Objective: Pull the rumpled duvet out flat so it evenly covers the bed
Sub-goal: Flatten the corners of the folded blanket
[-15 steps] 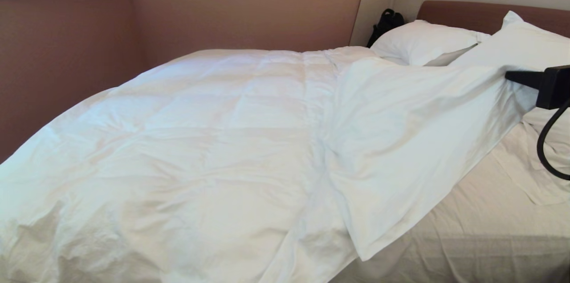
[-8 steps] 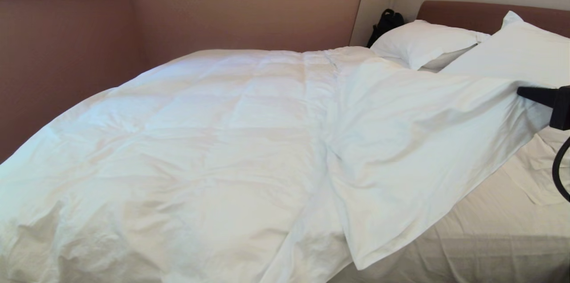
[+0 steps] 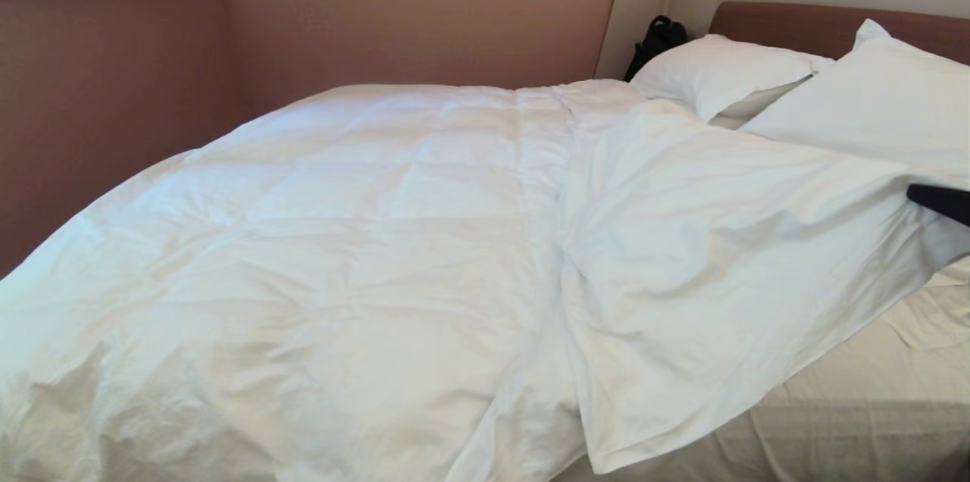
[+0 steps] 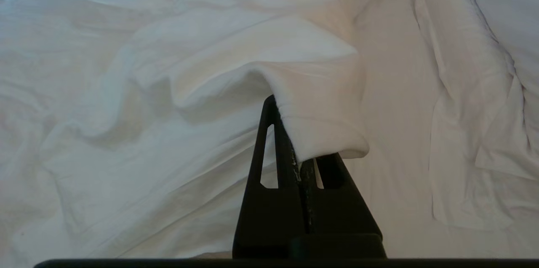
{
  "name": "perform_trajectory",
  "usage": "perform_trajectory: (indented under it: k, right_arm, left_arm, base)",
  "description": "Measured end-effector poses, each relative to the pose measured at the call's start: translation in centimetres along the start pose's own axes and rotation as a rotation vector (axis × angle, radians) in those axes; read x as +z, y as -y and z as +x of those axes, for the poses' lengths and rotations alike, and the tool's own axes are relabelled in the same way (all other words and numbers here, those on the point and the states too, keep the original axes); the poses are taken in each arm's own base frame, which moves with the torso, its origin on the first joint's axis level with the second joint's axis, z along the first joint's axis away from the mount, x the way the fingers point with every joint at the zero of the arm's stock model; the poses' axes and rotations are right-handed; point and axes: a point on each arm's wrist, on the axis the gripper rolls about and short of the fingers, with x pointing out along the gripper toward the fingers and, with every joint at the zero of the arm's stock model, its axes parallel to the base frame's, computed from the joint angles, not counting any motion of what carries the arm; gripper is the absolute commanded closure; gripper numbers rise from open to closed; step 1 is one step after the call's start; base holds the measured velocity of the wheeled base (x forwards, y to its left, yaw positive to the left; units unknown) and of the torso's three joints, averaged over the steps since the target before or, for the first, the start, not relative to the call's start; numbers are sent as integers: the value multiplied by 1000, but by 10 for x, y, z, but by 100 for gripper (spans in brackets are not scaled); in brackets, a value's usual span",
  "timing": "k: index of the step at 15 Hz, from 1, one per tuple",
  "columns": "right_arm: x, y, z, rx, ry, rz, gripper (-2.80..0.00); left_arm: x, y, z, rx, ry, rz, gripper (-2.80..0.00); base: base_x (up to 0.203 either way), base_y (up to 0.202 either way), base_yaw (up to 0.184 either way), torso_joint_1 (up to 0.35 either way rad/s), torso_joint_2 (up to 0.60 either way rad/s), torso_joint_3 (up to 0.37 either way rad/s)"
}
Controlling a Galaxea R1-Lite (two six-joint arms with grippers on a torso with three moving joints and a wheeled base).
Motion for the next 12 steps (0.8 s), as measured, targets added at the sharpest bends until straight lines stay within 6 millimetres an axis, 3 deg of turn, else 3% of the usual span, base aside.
perform_trajectory:
  k: [12]
  right_arm:
    - [-35, -17, -52, -31, 25, -11, 0]
  left_arm:
    - [0, 0, 0, 0, 0, 0, 0]
  base:
    - [0, 0, 0, 0, 0, 0]
